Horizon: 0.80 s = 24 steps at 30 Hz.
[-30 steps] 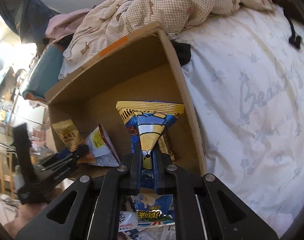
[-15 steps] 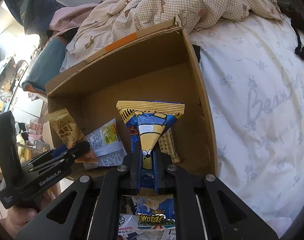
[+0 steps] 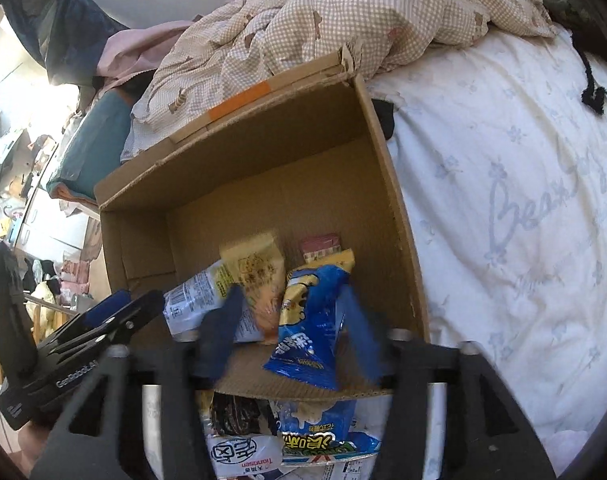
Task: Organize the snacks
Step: 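Lower both bags into the box and open both tools, then grasp the large yellow chip bag with the left tool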
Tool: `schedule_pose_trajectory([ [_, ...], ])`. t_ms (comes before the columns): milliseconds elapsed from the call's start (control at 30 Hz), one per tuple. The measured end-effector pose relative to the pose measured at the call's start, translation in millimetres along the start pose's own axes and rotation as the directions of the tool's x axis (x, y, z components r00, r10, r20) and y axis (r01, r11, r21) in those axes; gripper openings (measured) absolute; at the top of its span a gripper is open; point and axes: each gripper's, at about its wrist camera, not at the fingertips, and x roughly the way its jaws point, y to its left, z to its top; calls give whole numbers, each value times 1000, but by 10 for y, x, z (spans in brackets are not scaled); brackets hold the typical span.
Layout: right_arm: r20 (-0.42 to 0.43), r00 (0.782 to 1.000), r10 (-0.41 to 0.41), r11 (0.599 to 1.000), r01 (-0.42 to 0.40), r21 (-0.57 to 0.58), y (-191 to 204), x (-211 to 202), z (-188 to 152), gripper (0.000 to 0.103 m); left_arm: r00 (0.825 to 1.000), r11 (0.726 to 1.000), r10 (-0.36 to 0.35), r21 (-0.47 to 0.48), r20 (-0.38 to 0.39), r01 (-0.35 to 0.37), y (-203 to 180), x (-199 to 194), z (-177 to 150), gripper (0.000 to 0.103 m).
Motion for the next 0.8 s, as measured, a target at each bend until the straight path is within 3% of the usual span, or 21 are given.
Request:
schedule_pose_trajectory([
  [267,63,998,-14,999,17,-51,108,-142,-70,83,997,1000,-2,-10,83,3,74,-298,-50,79],
  [433,75,997,-17,998,22,-67,157,-256,-192,83,990,1000,18,-19,140,-16,151,-516,-84,79],
  [600,105,994,-30,994,41,-102,215,-406,-296,83,991,999,15,-38,134,-10,212,-610,-230,79],
  [800,112,993,-23,997,31,-74,155,-540,-459,83,979,997,75,-17,191,-73,248,-849,-420,79],
])
